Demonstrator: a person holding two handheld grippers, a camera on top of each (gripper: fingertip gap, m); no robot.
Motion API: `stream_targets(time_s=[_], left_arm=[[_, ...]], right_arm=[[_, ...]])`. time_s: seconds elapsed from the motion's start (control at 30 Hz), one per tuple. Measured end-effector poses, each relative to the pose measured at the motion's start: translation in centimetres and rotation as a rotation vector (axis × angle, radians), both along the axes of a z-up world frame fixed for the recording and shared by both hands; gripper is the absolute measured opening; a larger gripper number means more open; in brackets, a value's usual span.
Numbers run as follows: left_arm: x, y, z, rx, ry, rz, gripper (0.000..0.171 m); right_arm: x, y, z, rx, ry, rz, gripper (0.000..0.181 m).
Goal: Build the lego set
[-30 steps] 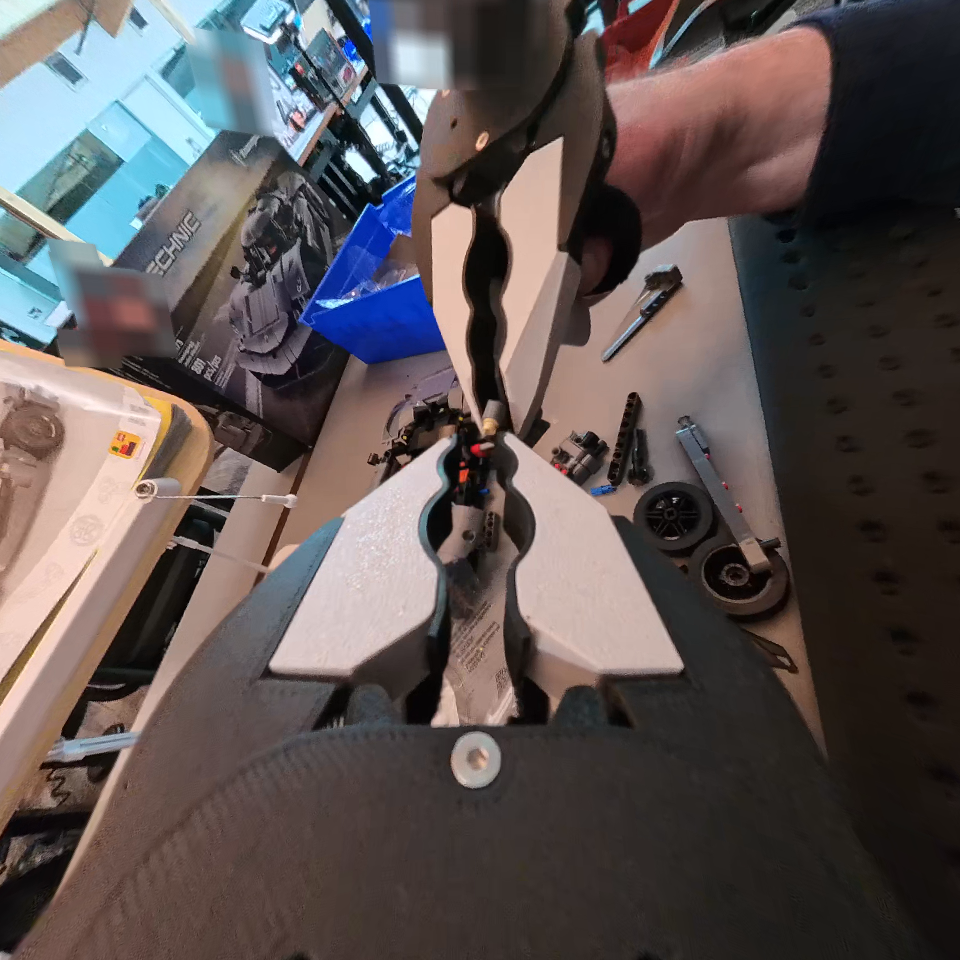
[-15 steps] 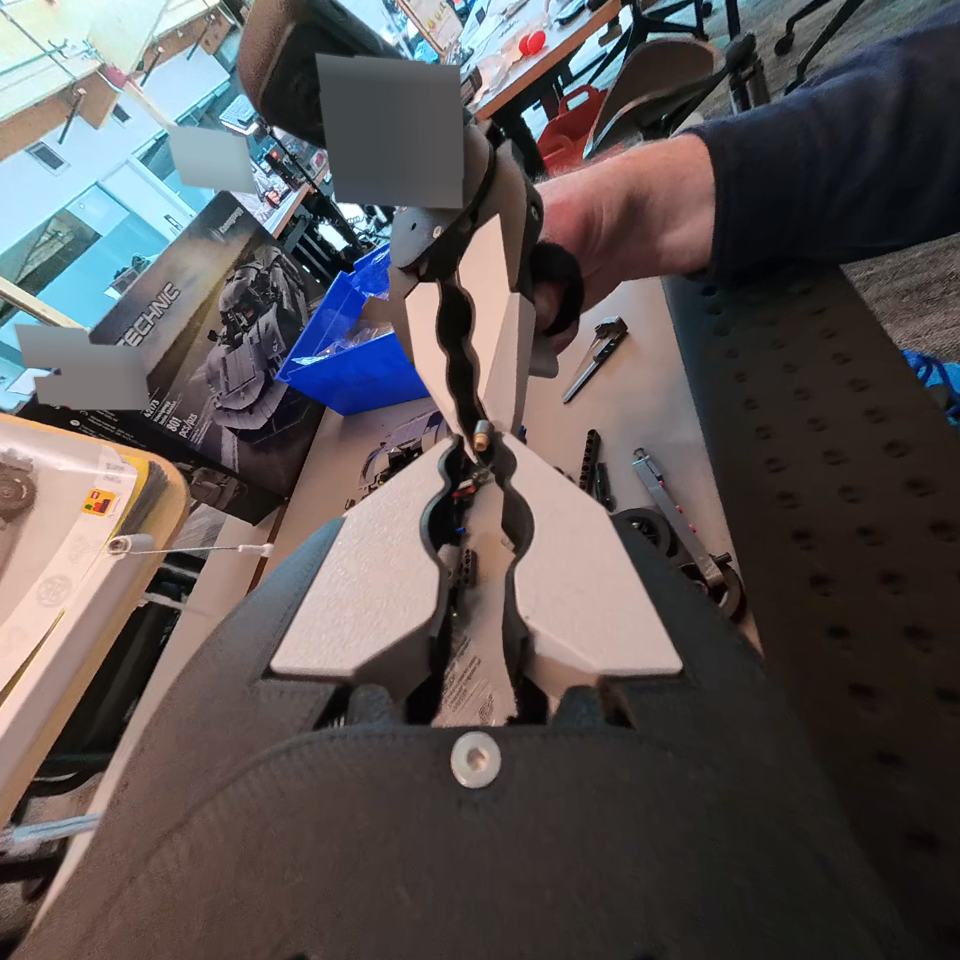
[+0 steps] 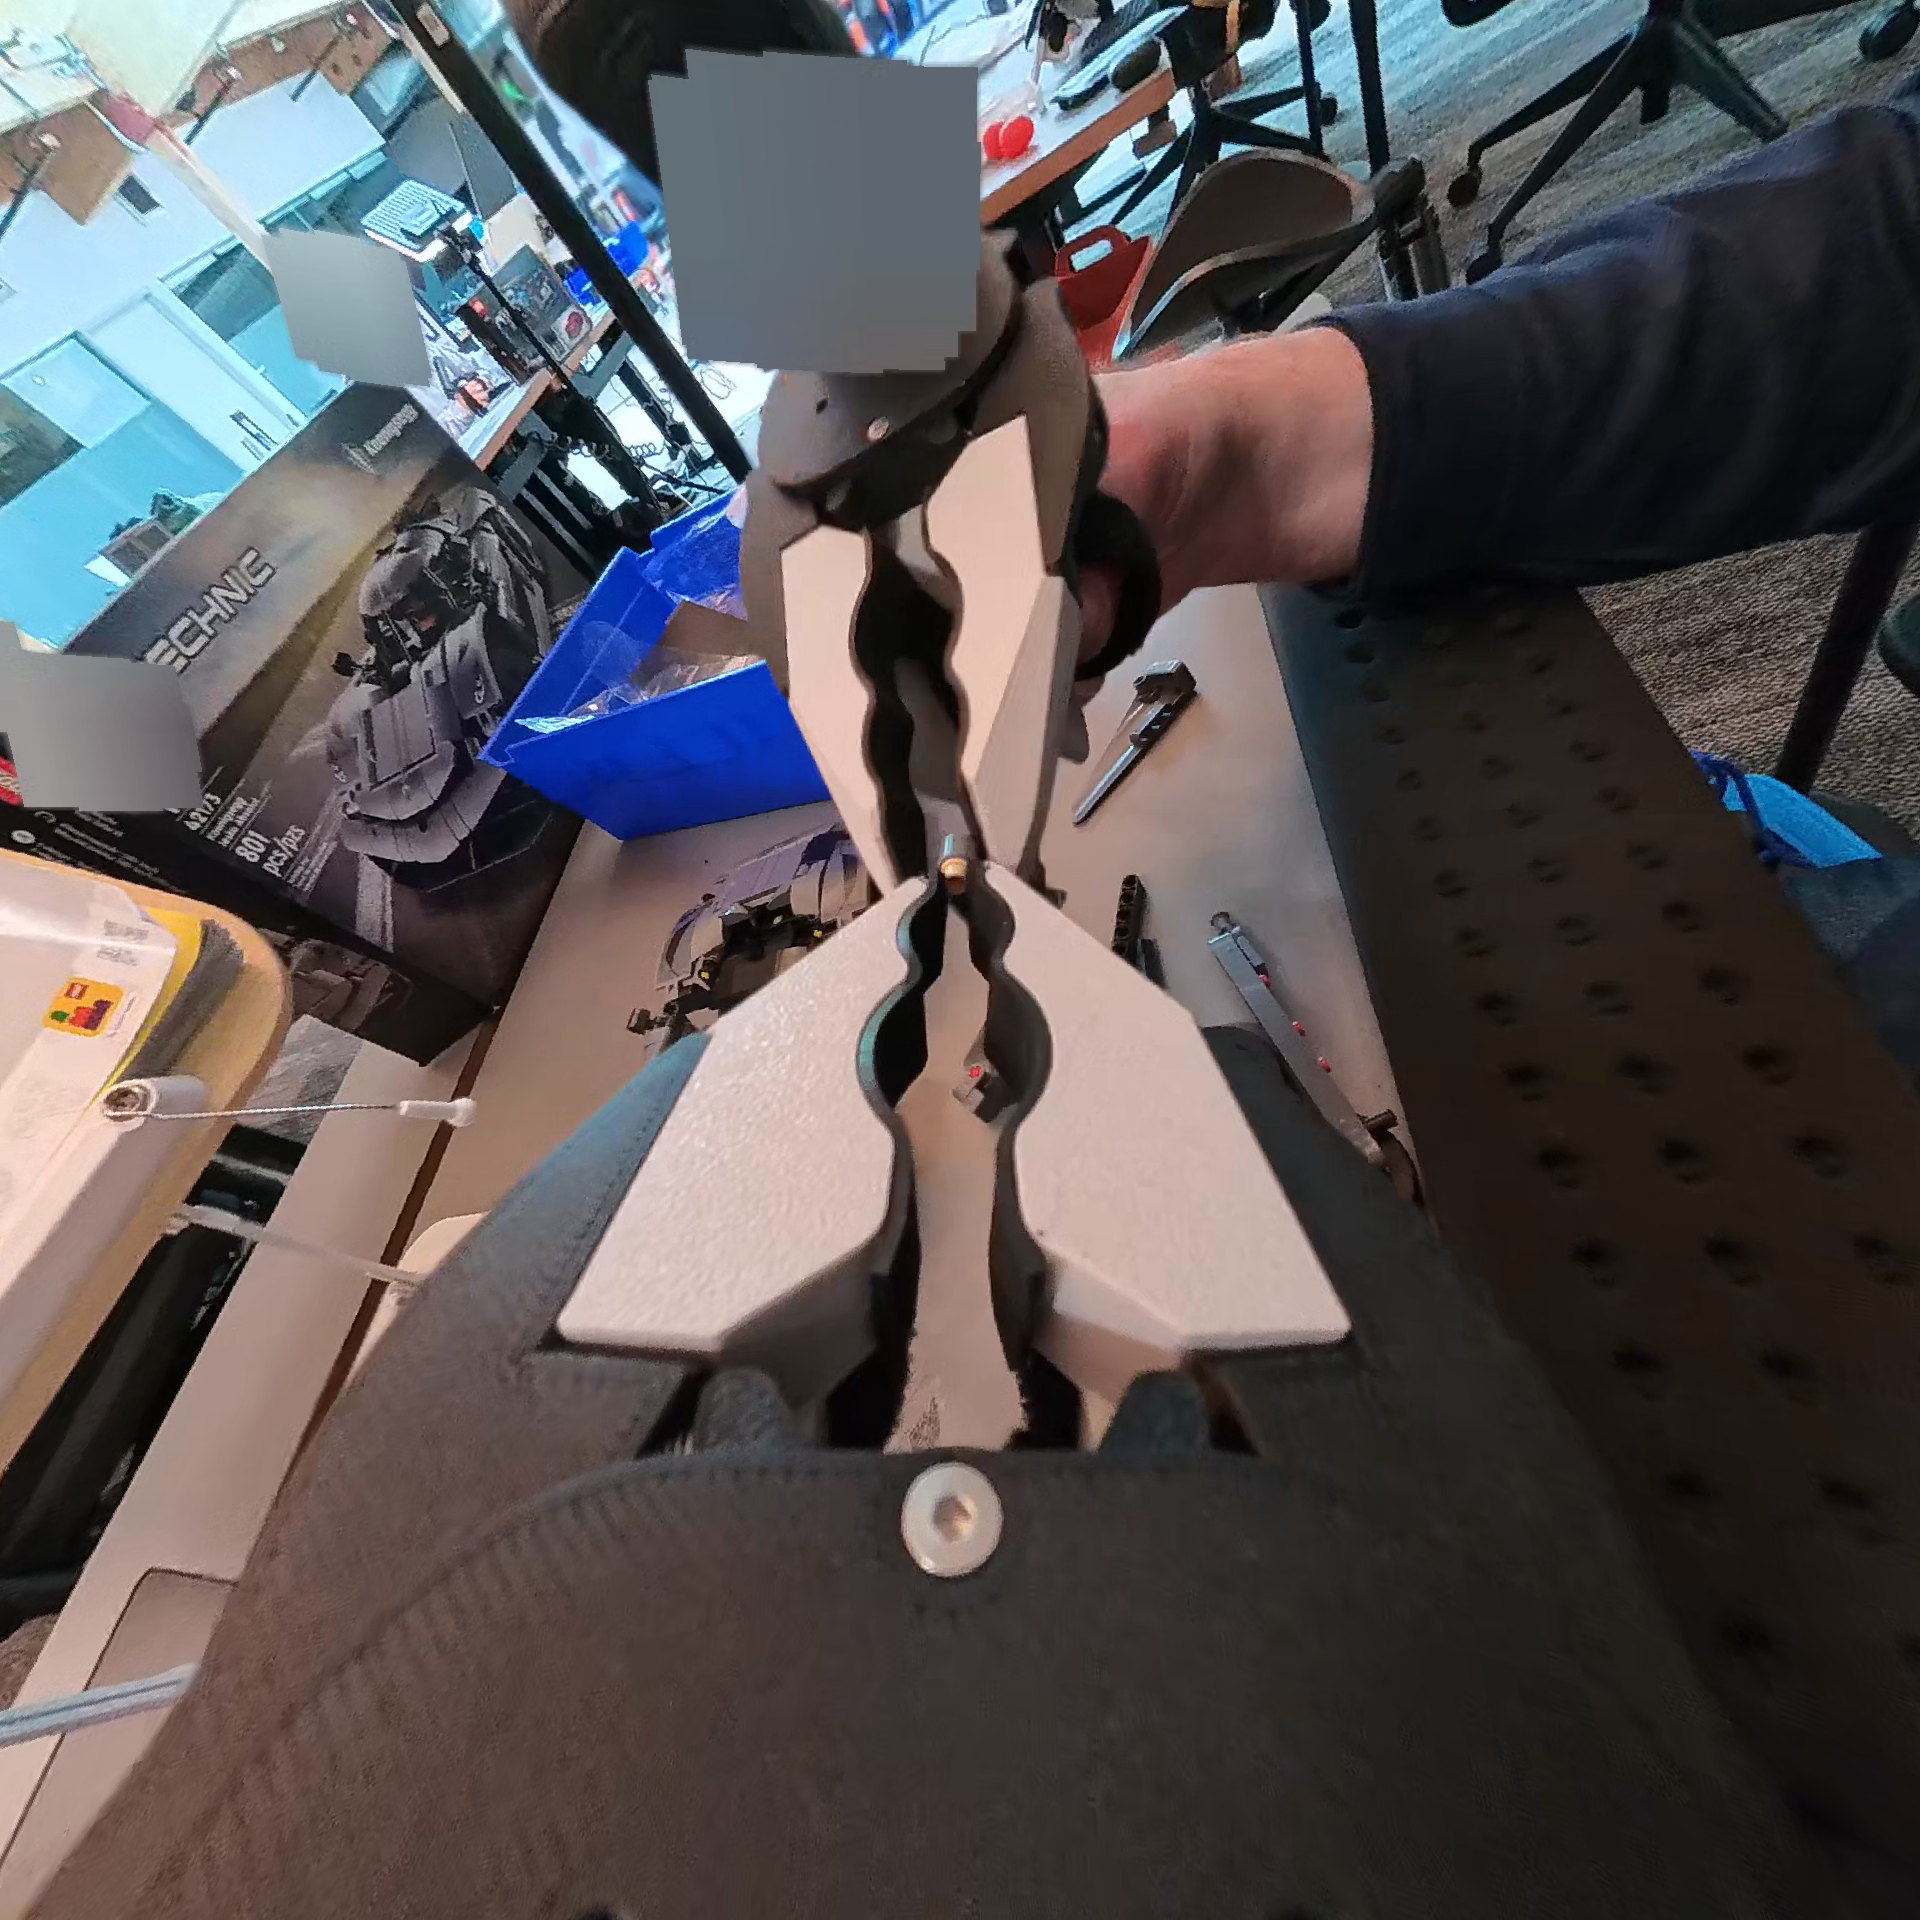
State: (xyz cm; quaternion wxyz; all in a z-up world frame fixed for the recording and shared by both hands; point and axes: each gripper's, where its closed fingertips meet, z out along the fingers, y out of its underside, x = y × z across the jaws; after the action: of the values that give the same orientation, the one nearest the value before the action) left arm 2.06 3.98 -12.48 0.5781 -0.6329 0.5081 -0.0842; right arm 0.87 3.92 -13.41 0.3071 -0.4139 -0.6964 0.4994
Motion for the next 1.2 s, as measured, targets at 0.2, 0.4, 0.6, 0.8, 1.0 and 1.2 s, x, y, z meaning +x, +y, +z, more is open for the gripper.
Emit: stream_targets(time_s=[0.2, 0.4, 0.6, 0.8, 1.0, 1.2], left_arm=[[-0.3, 0.3, -0.3, -0.044, -0.017, 0.008, 0.001], [0.0, 0.1, 0.6, -0.061, -0.099, -0.010, 0.000], [-1.1, -0.5, 2.3, -0.064, -0.205, -0.020, 0.000], [0.1, 0.4, 1.0, -0.014, -0.119, -0.002, 0.011], [1.0, -0.2, 0.9, 0.015, -0.089, -0.037, 0.003], [1.1, -0.5, 0.6, -0.027, -0.095, -0.065, 0.002]], right_arm=[[-0.2, 0.0, 0.0, 0.188, 0.056, -0.045, 0.004], [0.2, -0.3, 1.0, 0.116, 0.100, -0.016, 0.004], [1.5, 0.2, 2.4, 0.055, 0.152, 0.005, 0.003], [0.9, -0.6, 1.3, -0.051, 0.071, 0.065, 0.004], [0.9, -0.8, 1.1, -0.090, 0.051, 0.091, 0.004], [1.2, -1.2, 1.0, -0.078, 0.045, 0.117, 0.004]])
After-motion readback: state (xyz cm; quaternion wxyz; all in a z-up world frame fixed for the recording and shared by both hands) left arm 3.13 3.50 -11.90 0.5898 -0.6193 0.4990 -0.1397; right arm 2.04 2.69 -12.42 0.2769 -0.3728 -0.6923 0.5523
